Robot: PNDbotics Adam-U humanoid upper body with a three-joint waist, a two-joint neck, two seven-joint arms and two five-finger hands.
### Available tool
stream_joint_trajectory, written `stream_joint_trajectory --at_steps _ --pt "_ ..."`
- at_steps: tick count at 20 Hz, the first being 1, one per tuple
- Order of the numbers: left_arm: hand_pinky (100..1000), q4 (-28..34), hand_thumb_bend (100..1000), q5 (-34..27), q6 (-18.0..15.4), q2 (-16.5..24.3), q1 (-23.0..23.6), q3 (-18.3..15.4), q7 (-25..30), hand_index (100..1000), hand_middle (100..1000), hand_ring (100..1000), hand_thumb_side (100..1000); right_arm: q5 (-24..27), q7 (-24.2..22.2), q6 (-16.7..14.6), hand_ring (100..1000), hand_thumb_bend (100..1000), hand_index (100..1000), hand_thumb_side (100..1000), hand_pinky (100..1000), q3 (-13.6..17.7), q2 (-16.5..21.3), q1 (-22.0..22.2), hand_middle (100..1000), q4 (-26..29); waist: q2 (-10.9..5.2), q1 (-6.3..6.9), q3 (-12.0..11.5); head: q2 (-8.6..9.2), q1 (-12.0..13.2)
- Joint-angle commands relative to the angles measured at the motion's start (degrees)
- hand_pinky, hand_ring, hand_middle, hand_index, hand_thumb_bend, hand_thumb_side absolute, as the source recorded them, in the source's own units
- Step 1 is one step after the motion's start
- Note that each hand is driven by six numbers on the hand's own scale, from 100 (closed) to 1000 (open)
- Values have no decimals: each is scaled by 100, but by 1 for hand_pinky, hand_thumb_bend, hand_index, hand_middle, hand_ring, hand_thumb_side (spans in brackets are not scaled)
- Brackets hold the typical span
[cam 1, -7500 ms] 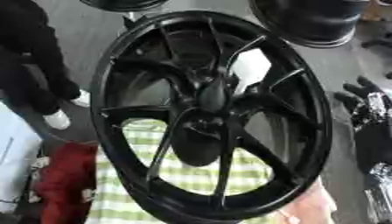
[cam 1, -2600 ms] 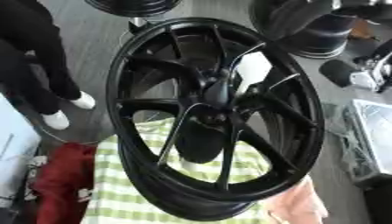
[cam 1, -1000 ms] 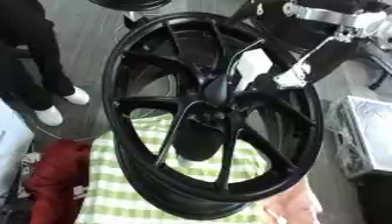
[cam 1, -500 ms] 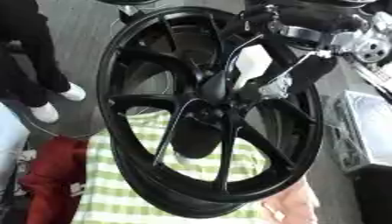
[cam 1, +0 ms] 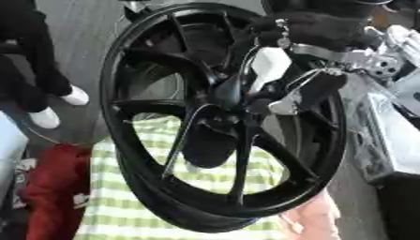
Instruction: Pull the pin out of the wheel hub.
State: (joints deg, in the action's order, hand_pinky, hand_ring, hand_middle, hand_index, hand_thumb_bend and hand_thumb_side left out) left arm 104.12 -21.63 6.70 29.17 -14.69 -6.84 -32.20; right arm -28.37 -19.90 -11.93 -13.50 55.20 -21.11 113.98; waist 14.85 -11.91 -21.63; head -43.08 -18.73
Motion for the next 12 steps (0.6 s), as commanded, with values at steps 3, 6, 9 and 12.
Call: stream_joint_trajectory --at_steps 3,6,9,12 --pt "619 56 161 36 16 133 -64 -17 6 785 792 638 868 -101 102 -49 906 373 900 590 952 148 242 98 812 61 -50 32 -12 167 1" --pt "619 39 157 45 43 143 -75 21 36 785 793 638 871 -15 114 -63 901 331 895 572 947 207 292 106 807 61 -31 16 -38 193 20" --pt "619 49 158 80 51 139 -97 25 51 785 793 638 869 80 208 -54 899 307 893 561 942 305 358 93 806 61 -12 -5 -67 231 5" --pt "618 63 158 82 49 155 -111 14 43 784 792 637 868 125 288 23 902 305 892 574 939 377 405 97 807 61 7 -14 -94 249 -23"
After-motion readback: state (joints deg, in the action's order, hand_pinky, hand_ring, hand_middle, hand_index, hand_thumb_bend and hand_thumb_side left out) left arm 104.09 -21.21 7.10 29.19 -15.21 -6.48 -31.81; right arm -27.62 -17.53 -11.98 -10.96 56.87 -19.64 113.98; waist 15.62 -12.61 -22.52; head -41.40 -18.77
